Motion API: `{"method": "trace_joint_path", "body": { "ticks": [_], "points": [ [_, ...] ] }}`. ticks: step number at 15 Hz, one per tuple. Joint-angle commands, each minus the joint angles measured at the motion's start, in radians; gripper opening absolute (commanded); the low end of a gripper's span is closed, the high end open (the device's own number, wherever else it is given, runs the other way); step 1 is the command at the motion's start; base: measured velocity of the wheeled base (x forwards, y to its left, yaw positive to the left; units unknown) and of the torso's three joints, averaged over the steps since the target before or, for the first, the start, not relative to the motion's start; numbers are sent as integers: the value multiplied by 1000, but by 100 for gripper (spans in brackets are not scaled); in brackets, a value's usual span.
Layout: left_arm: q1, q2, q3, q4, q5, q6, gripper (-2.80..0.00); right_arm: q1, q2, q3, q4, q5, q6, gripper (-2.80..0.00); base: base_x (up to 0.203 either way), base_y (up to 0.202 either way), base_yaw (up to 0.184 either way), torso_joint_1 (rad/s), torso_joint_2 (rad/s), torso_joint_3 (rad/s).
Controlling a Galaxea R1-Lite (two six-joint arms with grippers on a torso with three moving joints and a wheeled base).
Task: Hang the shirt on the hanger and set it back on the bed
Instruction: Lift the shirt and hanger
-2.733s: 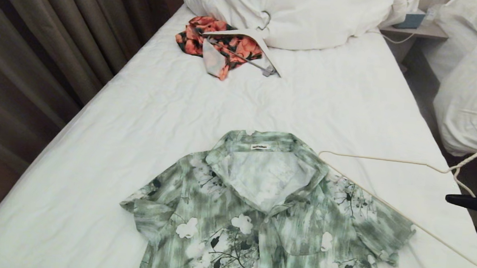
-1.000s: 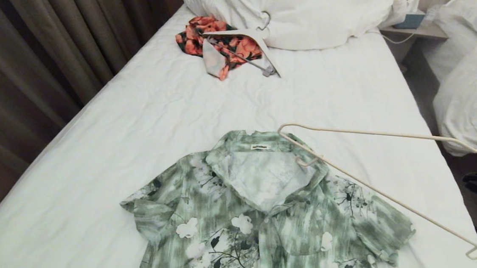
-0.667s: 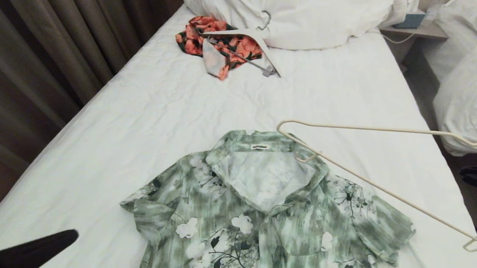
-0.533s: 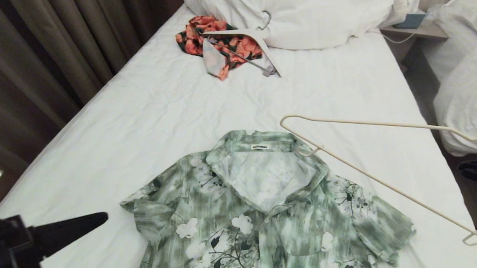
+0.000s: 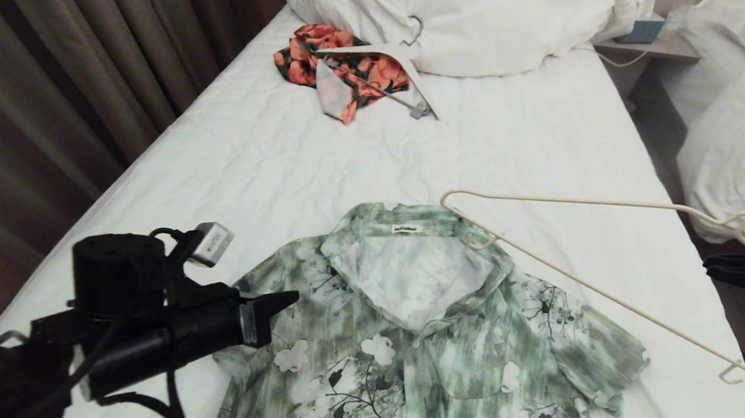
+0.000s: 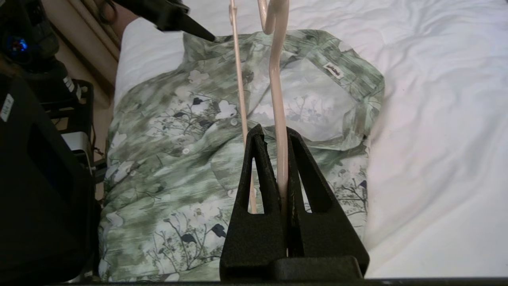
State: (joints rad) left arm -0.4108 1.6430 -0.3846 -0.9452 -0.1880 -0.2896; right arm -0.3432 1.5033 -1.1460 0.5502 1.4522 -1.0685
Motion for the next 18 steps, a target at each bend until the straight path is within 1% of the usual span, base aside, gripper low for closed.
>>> {"method": "trace_joint_path", "body": {
  "ticks": [1,2,4,5,10,13,15,18],
  "points": [
    [-34,161,-36,-96,54,-4,-231,-9,21,-4,4,4,-6,-280,0,0,0,0,0,0],
    [-56,163,-58,-100,84,-4,0,-9,31,-5,3,-5,-7,-280,0,0,0,0,0,0],
    [-83,207,-109,-89,123,-3,0,-3,54,-5,-2,-12,-8,-280,0,0,0,0,0,0],
    [-86,231,-127,-78,132,-3,0,-2,55,-5,-3,-12,-8,-280,0,0,0,0,0,0],
    [-85,272,-193,-72,142,-2,0,-2,58,2,-24,-12,-8,-280,0,0,0,0,0,0],
    [-89,291,-229,-70,161,-2,0,-3,69,5,-24,-12,-10,-280,0,0,0,0,0,0],
    [-90,270,-224,-70,169,-2,0,-3,75,5,-25,-12,-10,-280,0,0,0,0,0,0],
    [-94,195,-128,-54,170,21,0,-8,80,5,-27,-13,-10,-280,0,0,0,0,0,0]
  ]
}}
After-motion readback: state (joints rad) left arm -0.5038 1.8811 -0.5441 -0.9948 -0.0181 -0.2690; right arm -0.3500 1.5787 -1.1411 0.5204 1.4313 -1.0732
